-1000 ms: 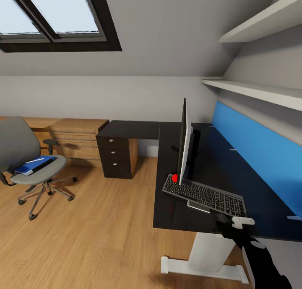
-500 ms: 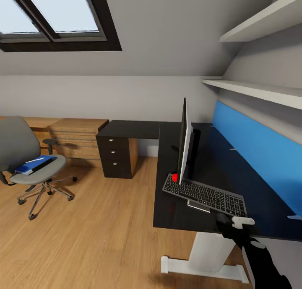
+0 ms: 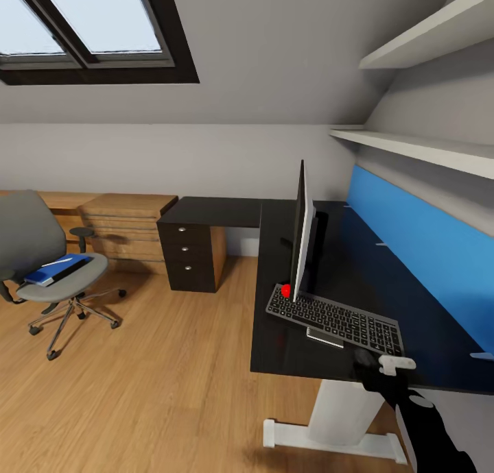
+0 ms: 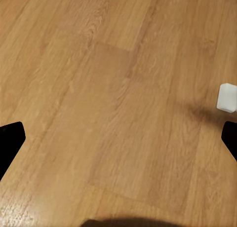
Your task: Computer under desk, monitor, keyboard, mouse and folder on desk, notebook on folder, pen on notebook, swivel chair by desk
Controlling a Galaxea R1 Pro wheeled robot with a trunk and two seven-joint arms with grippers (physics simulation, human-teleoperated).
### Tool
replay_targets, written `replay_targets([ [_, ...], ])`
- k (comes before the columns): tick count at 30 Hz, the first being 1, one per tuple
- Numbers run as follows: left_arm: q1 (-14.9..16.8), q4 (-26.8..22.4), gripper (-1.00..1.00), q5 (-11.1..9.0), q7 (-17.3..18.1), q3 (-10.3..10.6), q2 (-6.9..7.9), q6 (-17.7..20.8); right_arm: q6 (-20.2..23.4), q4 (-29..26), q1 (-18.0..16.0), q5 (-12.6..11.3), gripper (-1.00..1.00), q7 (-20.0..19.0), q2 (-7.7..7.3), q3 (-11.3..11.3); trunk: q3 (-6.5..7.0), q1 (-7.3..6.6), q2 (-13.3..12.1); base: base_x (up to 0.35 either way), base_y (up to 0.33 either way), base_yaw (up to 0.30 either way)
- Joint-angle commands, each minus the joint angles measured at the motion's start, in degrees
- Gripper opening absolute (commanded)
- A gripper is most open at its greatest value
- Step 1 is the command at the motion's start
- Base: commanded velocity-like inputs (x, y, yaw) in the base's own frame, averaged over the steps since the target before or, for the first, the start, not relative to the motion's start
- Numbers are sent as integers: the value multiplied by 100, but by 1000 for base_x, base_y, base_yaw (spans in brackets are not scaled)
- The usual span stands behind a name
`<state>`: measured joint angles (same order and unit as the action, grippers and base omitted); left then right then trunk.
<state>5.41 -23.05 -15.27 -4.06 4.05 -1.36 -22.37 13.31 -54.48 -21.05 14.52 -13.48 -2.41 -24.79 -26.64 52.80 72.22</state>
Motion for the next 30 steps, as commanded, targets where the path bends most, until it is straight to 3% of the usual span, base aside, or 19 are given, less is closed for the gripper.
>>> replay_targets([
  [1, 3, 2, 100, -30, -42, 44, 4, -22, 22, -4, -4, 60, 100, -49, 4, -18, -6, 0, 3, 0, 0, 0],
  [30, 3, 2, 100, -30, -42, 43, 4, -22, 22, 10, -3, 60, 100, -49, -3, -17, -6, 0, 3, 13, 0, 0],
])
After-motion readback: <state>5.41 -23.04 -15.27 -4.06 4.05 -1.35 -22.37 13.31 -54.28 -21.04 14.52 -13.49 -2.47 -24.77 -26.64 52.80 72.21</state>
